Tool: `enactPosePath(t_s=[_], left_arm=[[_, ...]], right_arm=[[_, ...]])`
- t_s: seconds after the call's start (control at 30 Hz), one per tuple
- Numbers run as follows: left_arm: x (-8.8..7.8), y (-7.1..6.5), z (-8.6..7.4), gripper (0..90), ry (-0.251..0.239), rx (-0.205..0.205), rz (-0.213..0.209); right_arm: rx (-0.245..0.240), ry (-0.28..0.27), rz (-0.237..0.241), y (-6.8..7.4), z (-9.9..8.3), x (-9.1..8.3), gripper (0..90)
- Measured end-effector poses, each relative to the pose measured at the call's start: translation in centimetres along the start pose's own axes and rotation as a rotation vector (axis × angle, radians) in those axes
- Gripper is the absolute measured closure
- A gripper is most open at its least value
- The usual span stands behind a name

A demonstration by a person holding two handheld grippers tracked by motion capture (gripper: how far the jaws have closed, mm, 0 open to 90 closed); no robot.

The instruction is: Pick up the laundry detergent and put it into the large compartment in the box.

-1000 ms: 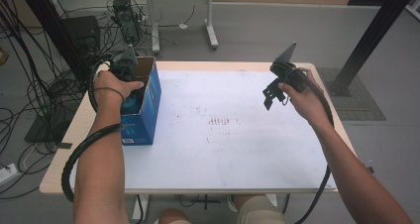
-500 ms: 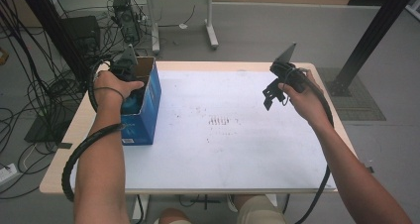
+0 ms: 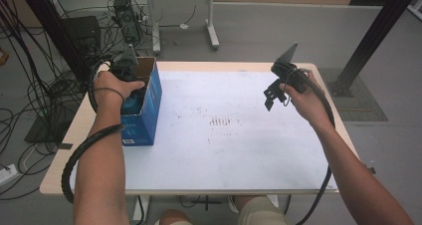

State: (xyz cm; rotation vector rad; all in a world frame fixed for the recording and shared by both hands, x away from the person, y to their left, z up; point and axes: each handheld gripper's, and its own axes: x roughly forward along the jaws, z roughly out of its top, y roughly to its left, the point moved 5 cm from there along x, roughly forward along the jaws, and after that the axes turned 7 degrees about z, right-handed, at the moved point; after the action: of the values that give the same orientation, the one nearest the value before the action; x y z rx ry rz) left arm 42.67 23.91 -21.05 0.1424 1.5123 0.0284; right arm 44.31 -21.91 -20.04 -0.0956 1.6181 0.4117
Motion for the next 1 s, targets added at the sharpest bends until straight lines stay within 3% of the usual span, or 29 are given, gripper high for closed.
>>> enactPosePath(t_s=[0.43, 0.67, 1.0], left_arm=[[-2.4, -0.4, -0.1, 24.4, -0.012, -0.004, 0.015], [-5.0, -0.5, -0.4, 20.6, -0.031, 0.006, 0.025], [-9.3, -2.0, -0.8, 12.7, -0.078, 0.072, 0.004]], right_arm=[[-0.010, -0.003, 0.001, 0.4, 0.0, -0.1, 7.5], [-0.007, -0.006, 0.005, 0.1, 0.0, -0.2, 7.5], [-0.004, -0.007, 0.007, 0.1, 0.2, -0.2, 7.5]])
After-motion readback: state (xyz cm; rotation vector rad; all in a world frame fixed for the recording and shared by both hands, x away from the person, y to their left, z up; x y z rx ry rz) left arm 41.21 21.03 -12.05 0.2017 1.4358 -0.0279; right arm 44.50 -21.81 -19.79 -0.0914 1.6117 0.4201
